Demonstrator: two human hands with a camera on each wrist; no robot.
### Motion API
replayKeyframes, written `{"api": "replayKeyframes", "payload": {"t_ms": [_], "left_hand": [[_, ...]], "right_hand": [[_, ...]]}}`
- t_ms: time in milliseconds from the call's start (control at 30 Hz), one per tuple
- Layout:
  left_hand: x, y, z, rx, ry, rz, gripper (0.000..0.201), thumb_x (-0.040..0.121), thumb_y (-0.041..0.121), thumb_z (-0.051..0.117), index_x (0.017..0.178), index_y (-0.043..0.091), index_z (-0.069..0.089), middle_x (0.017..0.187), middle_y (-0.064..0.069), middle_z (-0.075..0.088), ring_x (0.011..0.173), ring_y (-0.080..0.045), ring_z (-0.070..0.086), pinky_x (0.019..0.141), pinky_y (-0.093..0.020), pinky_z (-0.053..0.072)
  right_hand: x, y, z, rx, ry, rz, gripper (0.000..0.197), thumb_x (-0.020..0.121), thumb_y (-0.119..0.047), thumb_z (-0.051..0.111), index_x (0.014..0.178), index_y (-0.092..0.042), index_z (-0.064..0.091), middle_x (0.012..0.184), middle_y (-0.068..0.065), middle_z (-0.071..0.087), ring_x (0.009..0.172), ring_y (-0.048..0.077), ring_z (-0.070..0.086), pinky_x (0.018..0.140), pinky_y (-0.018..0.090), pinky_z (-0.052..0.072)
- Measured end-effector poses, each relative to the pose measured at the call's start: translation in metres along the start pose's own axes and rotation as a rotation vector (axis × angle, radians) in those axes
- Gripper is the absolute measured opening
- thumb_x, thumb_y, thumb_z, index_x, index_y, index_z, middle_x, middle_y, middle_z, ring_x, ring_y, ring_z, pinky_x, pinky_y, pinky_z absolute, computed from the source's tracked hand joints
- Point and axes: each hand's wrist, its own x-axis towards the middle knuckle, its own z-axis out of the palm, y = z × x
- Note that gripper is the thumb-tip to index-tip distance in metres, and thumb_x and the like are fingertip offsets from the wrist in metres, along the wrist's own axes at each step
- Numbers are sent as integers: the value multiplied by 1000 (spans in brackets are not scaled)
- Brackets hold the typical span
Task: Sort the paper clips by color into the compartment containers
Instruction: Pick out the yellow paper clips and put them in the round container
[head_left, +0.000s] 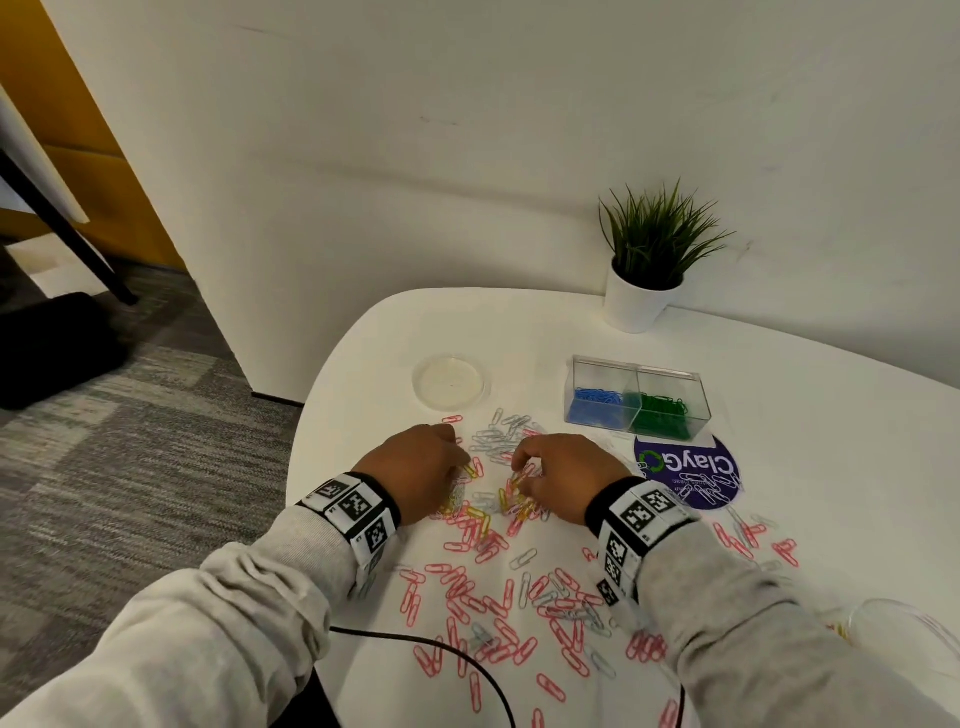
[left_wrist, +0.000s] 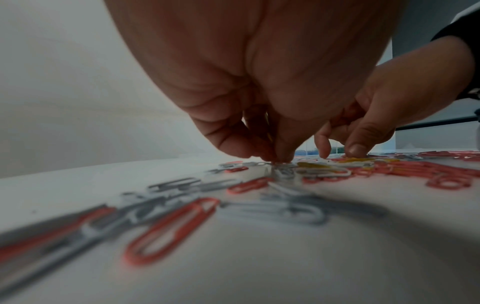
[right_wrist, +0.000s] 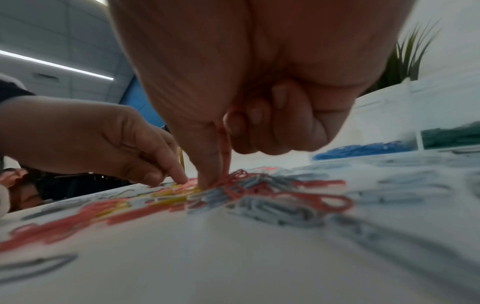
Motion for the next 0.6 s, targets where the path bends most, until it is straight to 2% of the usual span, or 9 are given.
{"api": "replayKeyframes", "payload": {"t_ms": [67, 167, 367, 467, 600], "left_hand": [[0, -1, 0, -5, 1, -18, 26, 98, 21, 49, 112, 22, 71, 100, 6, 53, 96, -19, 58, 82, -33, 49], [0, -1, -1, -24, -13, -38, 23, 99, 24, 50, 108, 22, 71, 106, 5, 58, 97, -17, 58, 87, -33, 49], [-1, 2, 0, -31, 5, -66, 18, 97, 24, 46, 95, 21, 64, 97, 4, 55, 84, -15, 54, 74, -27, 46], [-3, 3, -1, -23, 30, -71, 20, 98, 25, 44, 97, 19, 63, 96, 2, 56, 84, -16, 54, 76, -30, 49], [-3, 1, -1, -42, 86, -60, 22, 98, 25, 44, 99, 20, 65, 98, 3, 57, 86, -17, 55, 79, -34, 50]], "right_hand": [[-1, 1, -2, -16, -12, 4, 18, 90, -29, 64, 107, -35, 65, 112, -9, 61, 98, 12, 54, 79, 24, 37], [-4, 5, -3, -10, -32, -14, 17, 92, -28, 60, 106, -34, 68, 111, -9, 64, 92, 9, 52, 78, 22, 37], [-8, 9, -5, -57, -39, -80, 19, 95, -31, 57, 108, -35, 70, 112, -10, 67, 98, 10, 58, 83, 24, 44], [-9, 11, -4, -86, -77, -92, 22, 95, -28, 56, 110, -32, 71, 113, -9, 68, 102, 12, 61, 87, 25, 47], [-8, 11, -3, -141, -56, -86, 12, 92, -30, 57, 95, -28, 69, 95, -9, 63, 88, 12, 58, 74, 24, 44]]}}
